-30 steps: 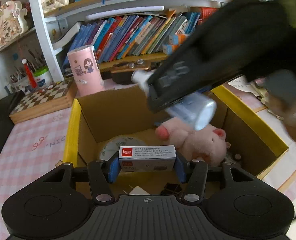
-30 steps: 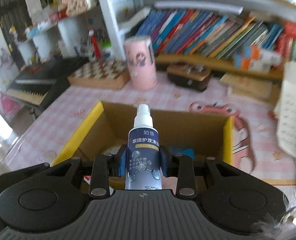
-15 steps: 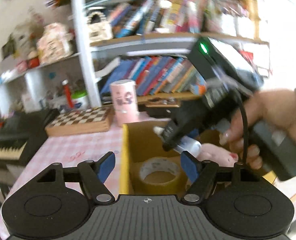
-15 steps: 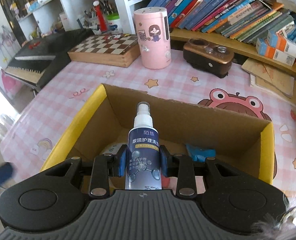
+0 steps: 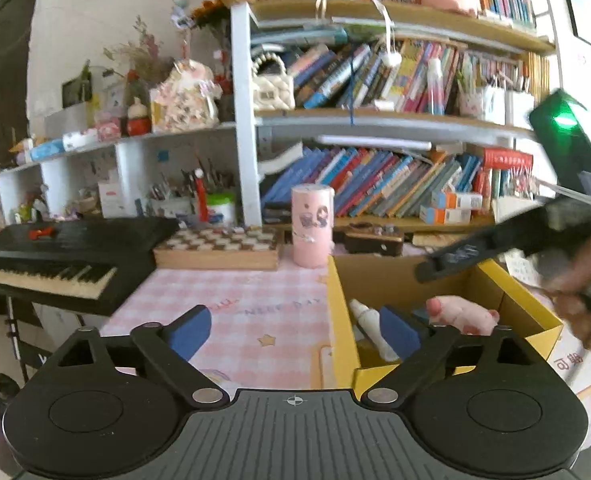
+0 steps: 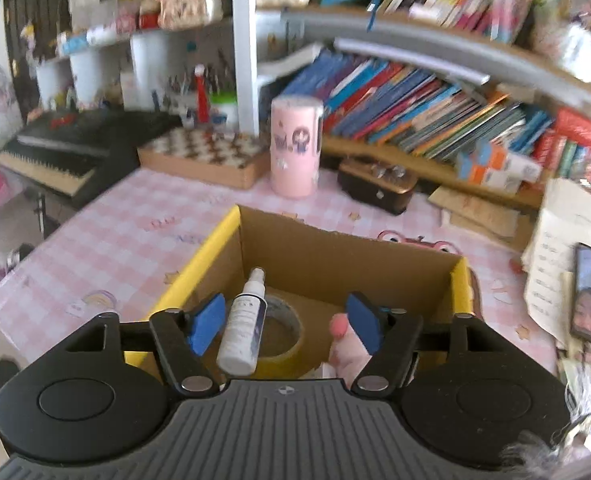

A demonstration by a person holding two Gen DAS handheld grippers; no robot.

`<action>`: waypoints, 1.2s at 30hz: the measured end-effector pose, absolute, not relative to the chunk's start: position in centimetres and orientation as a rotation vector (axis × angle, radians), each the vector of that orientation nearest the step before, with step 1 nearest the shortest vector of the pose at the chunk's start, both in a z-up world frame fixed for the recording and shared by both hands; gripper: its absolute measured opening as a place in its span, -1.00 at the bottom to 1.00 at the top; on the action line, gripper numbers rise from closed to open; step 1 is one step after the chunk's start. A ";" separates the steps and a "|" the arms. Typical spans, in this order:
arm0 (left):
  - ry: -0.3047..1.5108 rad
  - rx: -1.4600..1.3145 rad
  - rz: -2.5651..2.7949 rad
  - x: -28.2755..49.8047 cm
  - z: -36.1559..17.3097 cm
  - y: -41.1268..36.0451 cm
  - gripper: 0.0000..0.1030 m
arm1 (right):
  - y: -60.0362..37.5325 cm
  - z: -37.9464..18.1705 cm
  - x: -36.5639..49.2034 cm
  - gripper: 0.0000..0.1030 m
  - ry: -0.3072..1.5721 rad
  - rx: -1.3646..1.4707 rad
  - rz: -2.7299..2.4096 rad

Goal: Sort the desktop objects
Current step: 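Lower both items into the yellow box and open both tools, then lift both tools out of the box and back away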

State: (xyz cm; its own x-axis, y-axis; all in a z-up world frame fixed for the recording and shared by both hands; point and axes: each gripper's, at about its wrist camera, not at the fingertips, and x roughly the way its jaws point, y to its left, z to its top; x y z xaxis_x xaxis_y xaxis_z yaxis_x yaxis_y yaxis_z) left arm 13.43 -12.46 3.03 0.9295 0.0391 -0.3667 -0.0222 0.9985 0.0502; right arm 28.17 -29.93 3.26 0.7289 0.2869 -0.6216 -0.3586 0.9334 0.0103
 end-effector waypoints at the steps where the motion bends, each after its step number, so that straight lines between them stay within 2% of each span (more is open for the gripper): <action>1: 0.365 0.049 0.037 12.9 3.3 -12.0 0.87 | -30.0 3.7 26.9 0.38 0.649 -0.098 0.347; 3: 0.348 0.049 0.049 11.9 3.6 -11.1 0.91 | -30.3 4.3 24.5 0.45 0.621 -0.059 0.320; 13: 0.378 0.061 0.104 6.4 3.4 -6.7 0.99 | -29.1 3.7 12.1 0.50 0.515 0.012 0.123; 25: 0.434 0.048 0.101 0.1 1.7 -4.2 1.00 | -25.2 0.2 2.5 0.59 0.595 0.054 0.046; 36: 0.469 0.030 0.126 -2.6 0.7 -4.0 1.00 | -23.4 -1.3 -1.2 0.70 0.652 0.005 0.063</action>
